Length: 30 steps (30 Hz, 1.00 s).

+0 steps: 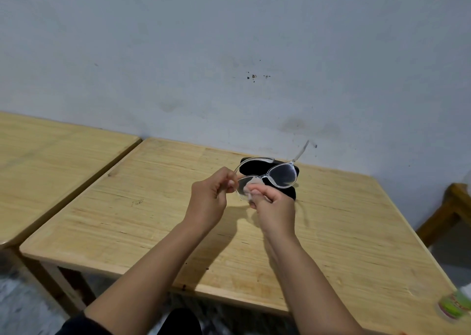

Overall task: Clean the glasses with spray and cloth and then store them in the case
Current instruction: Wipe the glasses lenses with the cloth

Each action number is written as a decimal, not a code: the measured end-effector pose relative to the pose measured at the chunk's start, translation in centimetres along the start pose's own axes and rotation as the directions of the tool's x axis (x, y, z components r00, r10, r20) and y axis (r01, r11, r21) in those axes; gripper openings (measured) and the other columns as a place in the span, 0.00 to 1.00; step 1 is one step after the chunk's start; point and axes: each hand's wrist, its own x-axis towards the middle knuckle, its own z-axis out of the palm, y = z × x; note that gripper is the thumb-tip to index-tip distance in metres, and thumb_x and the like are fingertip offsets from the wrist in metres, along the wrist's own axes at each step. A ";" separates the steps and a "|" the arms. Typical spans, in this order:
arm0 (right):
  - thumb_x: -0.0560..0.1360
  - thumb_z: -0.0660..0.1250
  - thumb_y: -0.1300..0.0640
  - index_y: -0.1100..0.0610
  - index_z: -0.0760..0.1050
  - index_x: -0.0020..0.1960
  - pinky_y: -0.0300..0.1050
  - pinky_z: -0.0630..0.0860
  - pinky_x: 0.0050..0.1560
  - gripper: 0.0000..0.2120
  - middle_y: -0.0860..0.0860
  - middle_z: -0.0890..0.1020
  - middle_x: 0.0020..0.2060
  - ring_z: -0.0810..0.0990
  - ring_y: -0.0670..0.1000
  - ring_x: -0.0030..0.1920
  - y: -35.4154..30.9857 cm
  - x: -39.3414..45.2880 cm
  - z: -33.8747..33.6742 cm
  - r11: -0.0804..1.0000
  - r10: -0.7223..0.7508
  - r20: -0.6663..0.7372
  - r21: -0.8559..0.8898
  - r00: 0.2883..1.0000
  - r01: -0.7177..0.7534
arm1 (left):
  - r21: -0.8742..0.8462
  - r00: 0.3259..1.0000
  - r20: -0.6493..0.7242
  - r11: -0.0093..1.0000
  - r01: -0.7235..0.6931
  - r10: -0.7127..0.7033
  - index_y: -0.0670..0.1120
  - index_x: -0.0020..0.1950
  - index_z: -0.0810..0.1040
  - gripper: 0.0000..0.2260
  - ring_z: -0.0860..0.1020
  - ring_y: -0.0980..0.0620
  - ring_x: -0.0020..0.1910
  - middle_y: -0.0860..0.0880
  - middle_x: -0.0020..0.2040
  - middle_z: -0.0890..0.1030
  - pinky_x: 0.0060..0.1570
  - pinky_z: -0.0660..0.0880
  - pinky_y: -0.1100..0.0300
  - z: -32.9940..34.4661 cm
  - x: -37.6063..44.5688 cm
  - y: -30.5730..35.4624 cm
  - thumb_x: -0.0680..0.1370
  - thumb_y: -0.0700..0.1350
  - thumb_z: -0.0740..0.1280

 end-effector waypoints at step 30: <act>0.74 0.65 0.68 0.53 0.81 0.37 0.37 0.77 0.38 0.14 0.47 0.84 0.35 0.81 0.45 0.34 0.1 0.4 0.6 0.993 0.069 0.218 0.077 0.974 -0.087 | 0.030 0.999 0.022 0.998 -0.046 0.045 0.52 0.41 0.75 0.20 0.82 0.58 0.43 0.52 0.40 0.82 0.42 0.78 0.67 -0.8 -0.2 -0.6 0.73 0.26 0.59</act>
